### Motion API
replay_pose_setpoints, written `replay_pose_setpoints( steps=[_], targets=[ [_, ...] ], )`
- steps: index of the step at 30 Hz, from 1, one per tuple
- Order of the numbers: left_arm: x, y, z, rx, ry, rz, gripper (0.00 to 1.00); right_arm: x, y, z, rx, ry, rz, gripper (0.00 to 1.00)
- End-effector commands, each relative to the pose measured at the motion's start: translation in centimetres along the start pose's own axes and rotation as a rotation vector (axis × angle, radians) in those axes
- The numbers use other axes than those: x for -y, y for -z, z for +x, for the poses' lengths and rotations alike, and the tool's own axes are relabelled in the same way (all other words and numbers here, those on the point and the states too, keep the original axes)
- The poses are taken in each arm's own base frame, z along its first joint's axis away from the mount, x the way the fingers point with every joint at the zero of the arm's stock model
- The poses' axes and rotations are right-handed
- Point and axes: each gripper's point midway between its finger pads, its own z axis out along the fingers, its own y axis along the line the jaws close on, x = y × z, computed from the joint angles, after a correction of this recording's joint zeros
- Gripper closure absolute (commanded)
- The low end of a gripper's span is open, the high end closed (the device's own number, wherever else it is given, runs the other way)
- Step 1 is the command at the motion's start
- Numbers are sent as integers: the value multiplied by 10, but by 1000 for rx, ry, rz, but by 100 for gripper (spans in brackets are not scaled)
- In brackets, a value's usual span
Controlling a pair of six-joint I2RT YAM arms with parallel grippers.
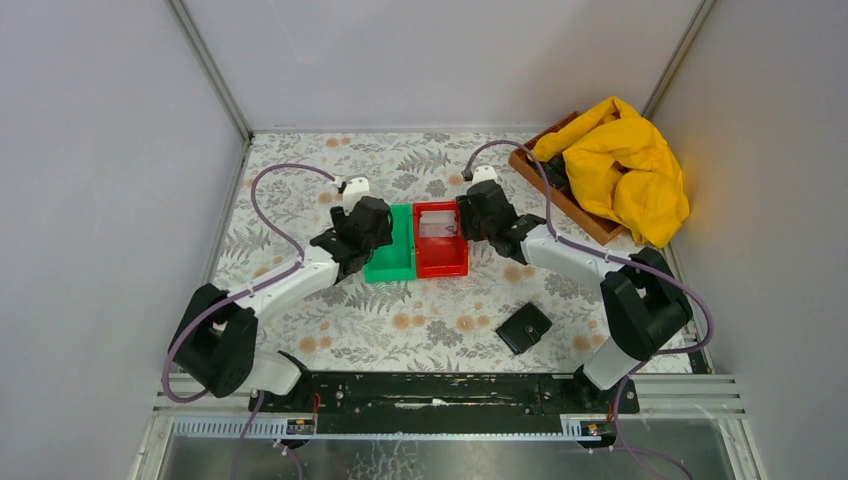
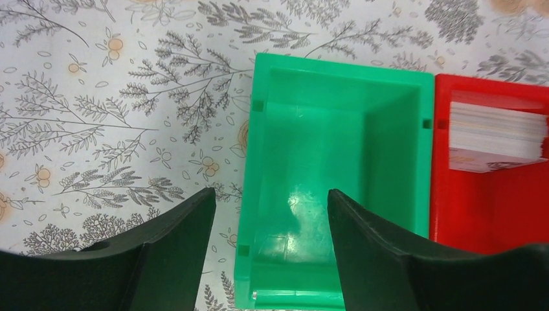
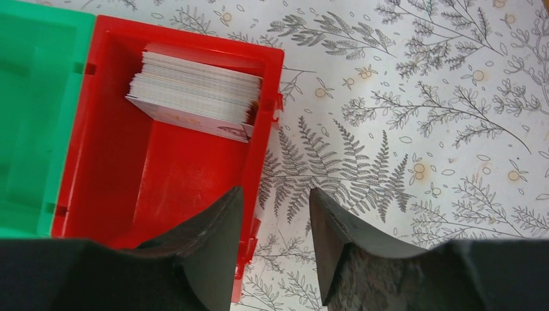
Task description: Take the credit cards out of the card holder
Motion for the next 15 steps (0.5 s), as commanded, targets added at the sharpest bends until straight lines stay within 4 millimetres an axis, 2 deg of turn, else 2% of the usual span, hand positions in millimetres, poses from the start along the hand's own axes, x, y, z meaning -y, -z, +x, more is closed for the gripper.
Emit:
replay_pose_setpoints(
  steps=[1,5,10,15],
  targets=[
    [3,-5,-1,-25,-7,4,28,-16,1,-25,60,14,-32,51],
    [-1,-9,1,-33,4,-10,26,-23,-3,-22,47,22,-41,51],
    [-5,-13,4,-42,13,-16,26,-32,-15,-7,11,36,-47,52],
    [-4,-15,10,-60,9,-13,25,-32,-21,2,-3,34,-40,53]
  ],
)
